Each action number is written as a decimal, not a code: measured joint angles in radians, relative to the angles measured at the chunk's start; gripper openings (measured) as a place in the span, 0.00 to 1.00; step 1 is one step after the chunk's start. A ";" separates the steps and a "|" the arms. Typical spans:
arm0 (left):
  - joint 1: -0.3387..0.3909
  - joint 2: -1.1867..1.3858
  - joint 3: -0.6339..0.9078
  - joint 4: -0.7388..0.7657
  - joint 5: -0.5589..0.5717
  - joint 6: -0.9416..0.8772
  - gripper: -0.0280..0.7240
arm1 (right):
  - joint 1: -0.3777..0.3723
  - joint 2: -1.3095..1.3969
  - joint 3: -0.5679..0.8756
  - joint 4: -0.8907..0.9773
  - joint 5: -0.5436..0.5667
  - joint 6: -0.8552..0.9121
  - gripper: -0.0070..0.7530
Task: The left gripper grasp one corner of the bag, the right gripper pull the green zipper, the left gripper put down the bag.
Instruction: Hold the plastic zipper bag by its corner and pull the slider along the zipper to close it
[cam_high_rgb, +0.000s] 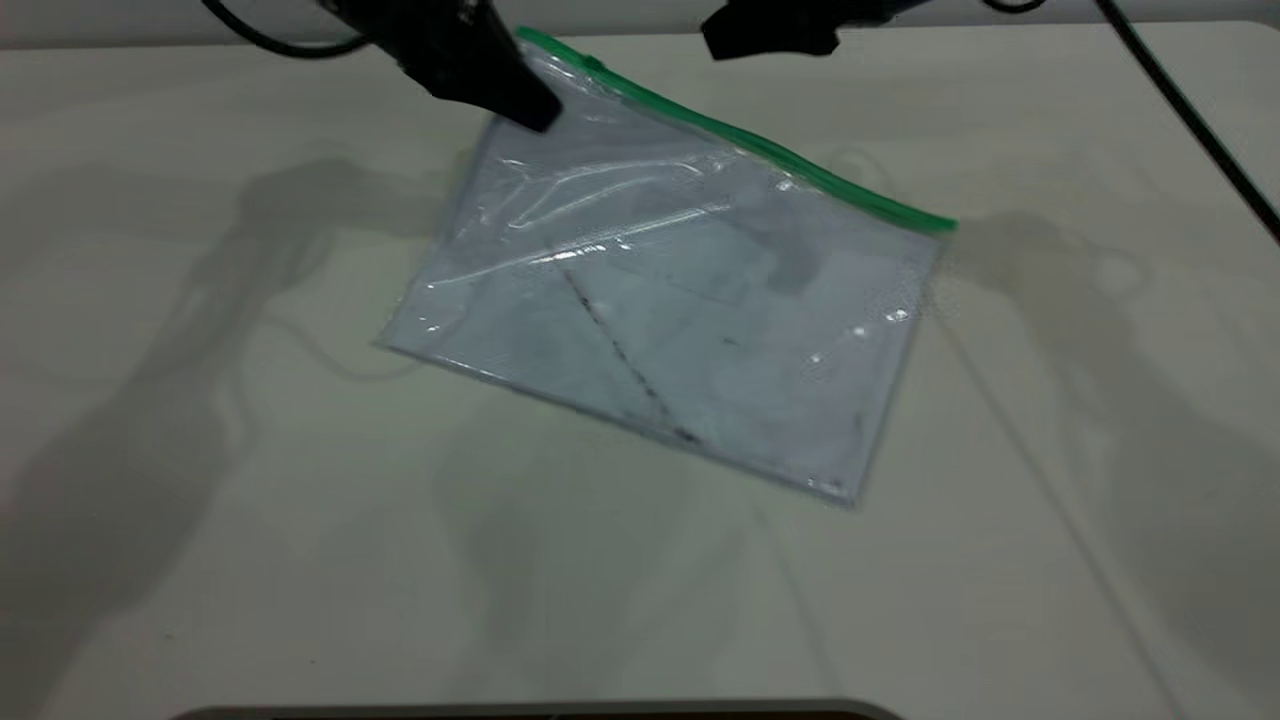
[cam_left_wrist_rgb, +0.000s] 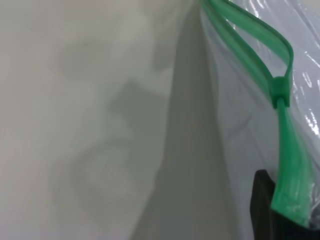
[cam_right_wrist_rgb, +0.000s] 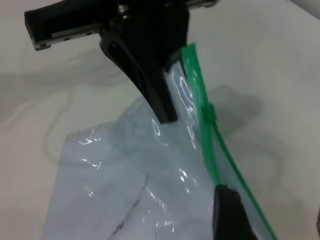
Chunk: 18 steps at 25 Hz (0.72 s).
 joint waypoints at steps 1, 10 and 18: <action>-0.007 0.000 0.000 0.000 0.001 0.015 0.11 | 0.000 0.014 -0.009 0.001 0.009 -0.020 0.61; -0.019 0.000 0.000 -0.001 0.001 0.136 0.11 | 0.016 0.055 -0.022 0.089 0.079 -0.125 0.61; -0.037 0.000 0.000 -0.001 0.001 0.204 0.11 | 0.065 0.055 -0.023 0.136 0.069 -0.125 0.61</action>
